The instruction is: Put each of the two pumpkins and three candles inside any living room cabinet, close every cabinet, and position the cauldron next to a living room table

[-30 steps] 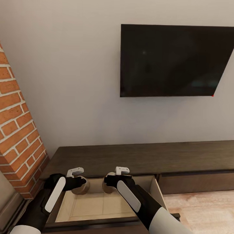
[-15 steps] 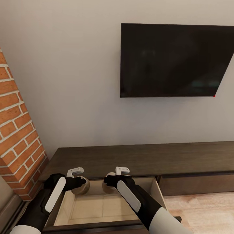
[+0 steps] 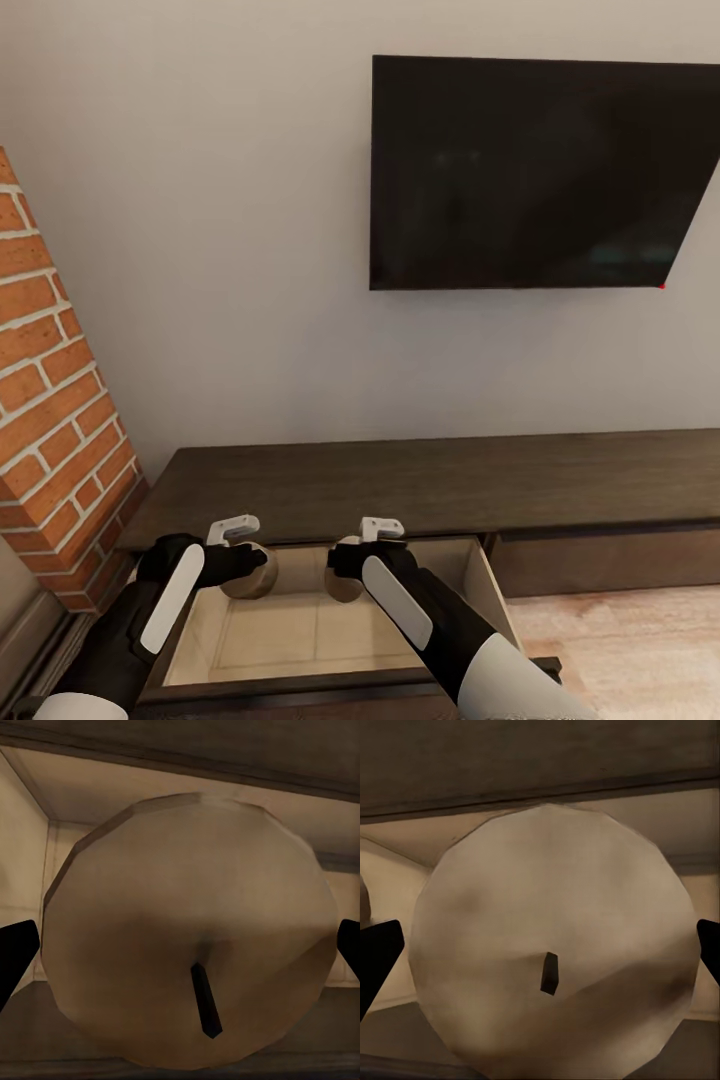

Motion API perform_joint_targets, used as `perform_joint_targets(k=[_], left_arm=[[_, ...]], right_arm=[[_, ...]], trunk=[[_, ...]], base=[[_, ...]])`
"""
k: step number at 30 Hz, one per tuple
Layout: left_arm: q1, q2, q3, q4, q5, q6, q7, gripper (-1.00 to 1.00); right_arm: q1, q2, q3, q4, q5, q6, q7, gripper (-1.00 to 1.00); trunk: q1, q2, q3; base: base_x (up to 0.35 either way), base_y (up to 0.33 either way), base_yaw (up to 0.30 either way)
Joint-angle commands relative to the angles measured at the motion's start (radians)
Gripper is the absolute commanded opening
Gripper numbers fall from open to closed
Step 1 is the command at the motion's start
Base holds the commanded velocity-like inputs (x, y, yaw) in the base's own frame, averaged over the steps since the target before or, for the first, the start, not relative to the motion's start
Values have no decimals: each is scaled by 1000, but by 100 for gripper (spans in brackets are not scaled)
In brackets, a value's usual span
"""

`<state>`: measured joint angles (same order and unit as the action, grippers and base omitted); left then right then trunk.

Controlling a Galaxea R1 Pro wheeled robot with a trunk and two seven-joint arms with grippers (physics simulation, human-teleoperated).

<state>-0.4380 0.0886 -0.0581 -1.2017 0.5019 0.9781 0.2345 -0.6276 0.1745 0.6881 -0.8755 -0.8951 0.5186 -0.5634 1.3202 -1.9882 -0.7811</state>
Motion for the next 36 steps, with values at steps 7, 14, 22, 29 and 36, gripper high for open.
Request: perform_joint_targets(k=[7,14,22,29,36], left_arm=[[-1,-3,-4,0,-14,2,66,-100],[-1,-17,-5,0,-17,2,93,-100],[-1,-23,-5,0,-20,2,95,-100],[-1,-25,-5,-1,-22,2,95,-100],[-1,-25,-5,-1,-22,2,94,-100]], right_arm=[[-11,0,2,24,-7,1,-11,-100],[-39,0,3,74,-6,-1,-21,-100],[-43,0,9,78,-5,-4,-23,-100],[-43,0,17,78,-6,-26,-21,-100],[-43,0,18,78,-7,-38,-17,-100]], trunk=[[27,-50,-23],[54,-99,-45],[84,-155,-70],[111,-204,-92],[138,-253,-114]], base=[[0,0,0],[0,0,0],[0,0,0],[0,0,0],[0,0,0]])
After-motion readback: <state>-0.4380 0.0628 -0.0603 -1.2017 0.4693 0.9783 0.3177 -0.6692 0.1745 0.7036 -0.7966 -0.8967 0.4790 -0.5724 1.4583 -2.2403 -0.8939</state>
